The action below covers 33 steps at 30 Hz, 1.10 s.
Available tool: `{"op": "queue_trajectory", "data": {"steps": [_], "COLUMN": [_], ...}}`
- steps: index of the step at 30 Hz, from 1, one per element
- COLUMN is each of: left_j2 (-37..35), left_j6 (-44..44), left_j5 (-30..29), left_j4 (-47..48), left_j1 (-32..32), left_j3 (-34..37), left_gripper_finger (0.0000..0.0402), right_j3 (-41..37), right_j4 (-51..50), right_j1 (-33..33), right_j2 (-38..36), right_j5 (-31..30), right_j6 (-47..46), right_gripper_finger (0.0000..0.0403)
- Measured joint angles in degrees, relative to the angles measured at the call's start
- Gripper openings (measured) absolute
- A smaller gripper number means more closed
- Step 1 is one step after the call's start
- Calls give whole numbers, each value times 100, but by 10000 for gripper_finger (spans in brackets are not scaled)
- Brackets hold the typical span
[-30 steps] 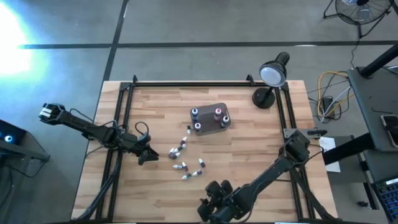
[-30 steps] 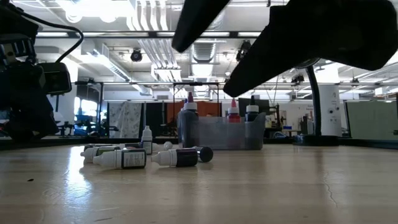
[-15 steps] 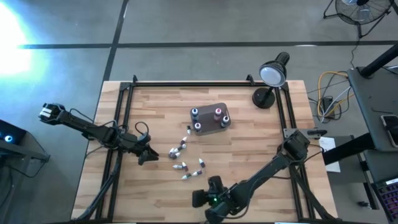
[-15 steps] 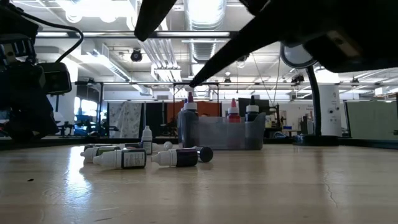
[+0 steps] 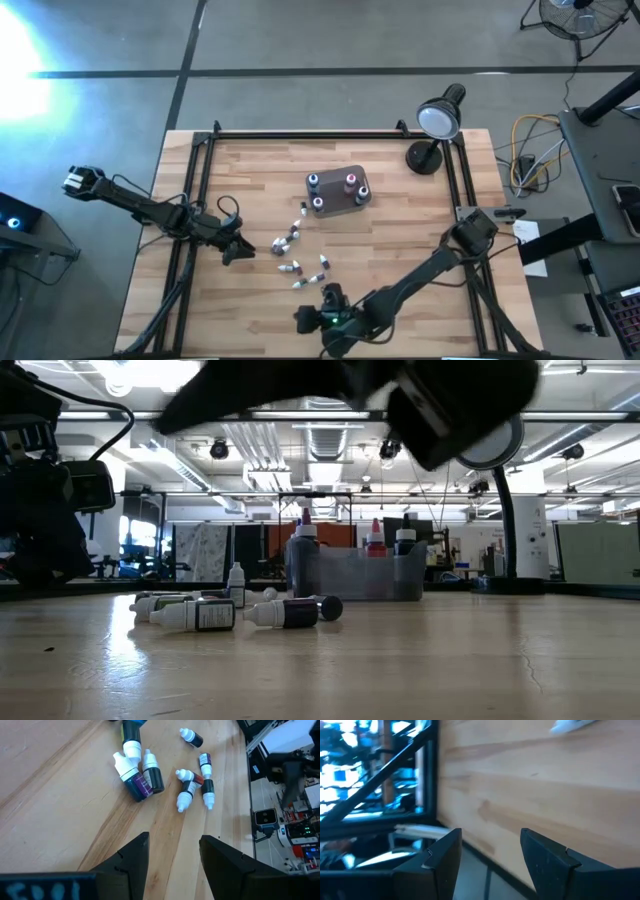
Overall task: Pick & Place food coloring
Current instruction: Put the small dark green food coloring bottle into the black transparent bin
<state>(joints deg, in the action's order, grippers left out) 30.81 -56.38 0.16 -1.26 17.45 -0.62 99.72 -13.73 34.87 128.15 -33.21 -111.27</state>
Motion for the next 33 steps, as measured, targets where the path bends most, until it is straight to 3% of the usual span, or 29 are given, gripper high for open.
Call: {"op": "queue_trajectory", "data": {"steps": [7, 15, 21, 25, 28, 33], "left_j2": [0, 0, 0, 0, 0, 0], "left_j6": [0, 1, 0, 0, 1, 0], "left_j5": [0, 0, 0, 0, 0, 0], "left_j4": [-2, -2, -2, 0, -2, 0], "left_j1": [0, 0, 0, 0, 0, 0], "left_j3": [0, 0, 1, 0, 0, 0], "left_gripper_finger": [151, 151, 151, 151, 152, 152], "right_j3": [0, 0, 0, 2, 2, 9], "right_j4": [477, -511, -672, -486, -486, -312], "right_j1": [0, -52, -117, -223, -360, -513], "right_j2": [51, -109, -165, -181, -239, -247], "right_j5": [28, 775, 740, 778, 1375, 2285], "right_j6": [396, 256, 1113, 1042, 1092, 2427], "right_gripper_finger": [196, 196, 196, 196, 196, 196]}}
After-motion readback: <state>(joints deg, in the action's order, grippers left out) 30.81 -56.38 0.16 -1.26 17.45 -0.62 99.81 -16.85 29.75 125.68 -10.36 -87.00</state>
